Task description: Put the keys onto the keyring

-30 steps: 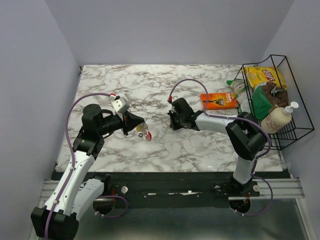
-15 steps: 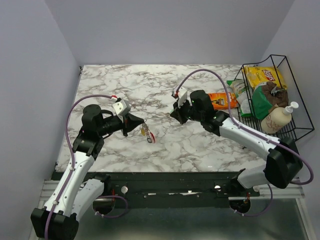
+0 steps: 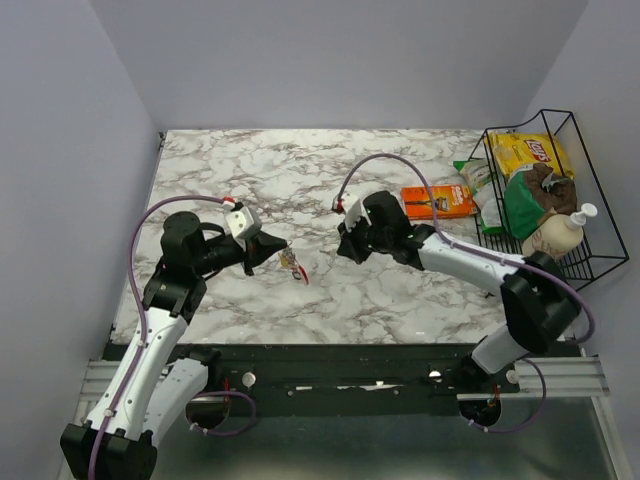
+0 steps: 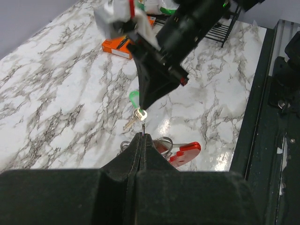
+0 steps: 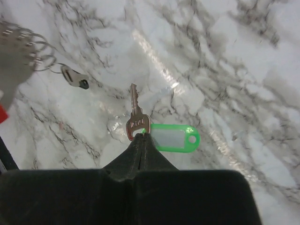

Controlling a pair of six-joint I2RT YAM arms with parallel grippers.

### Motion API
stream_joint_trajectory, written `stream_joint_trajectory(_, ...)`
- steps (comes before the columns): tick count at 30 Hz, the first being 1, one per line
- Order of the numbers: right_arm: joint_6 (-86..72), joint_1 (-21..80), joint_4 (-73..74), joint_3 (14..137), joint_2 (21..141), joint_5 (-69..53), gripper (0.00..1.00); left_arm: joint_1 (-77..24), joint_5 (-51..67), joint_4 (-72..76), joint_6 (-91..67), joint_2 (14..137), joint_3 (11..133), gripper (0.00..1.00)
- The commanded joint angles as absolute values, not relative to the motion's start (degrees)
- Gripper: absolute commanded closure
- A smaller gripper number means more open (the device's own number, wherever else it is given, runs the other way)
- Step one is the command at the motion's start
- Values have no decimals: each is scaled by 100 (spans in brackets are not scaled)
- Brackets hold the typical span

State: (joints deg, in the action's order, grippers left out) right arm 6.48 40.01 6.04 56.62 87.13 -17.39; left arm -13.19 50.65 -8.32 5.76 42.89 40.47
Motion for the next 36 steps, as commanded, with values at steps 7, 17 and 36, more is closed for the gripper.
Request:
stream_joint_trajectory(7, -1222, 3999, -712, 5010, 9940, -1345, 99, -1292, 5291, -765, 606, 4026, 4025, 100)
stream_joint_trajectory(17, -1064, 4008, -773, 4799, 9888, -958, 98, -1292, 5247, -826, 589, 3946, 3982, 100)
stream_joint_trajectory(36, -1063, 3999, -738, 4737, 9545, -835, 67, -1292, 5212, -844, 606, 3964, 3946, 100)
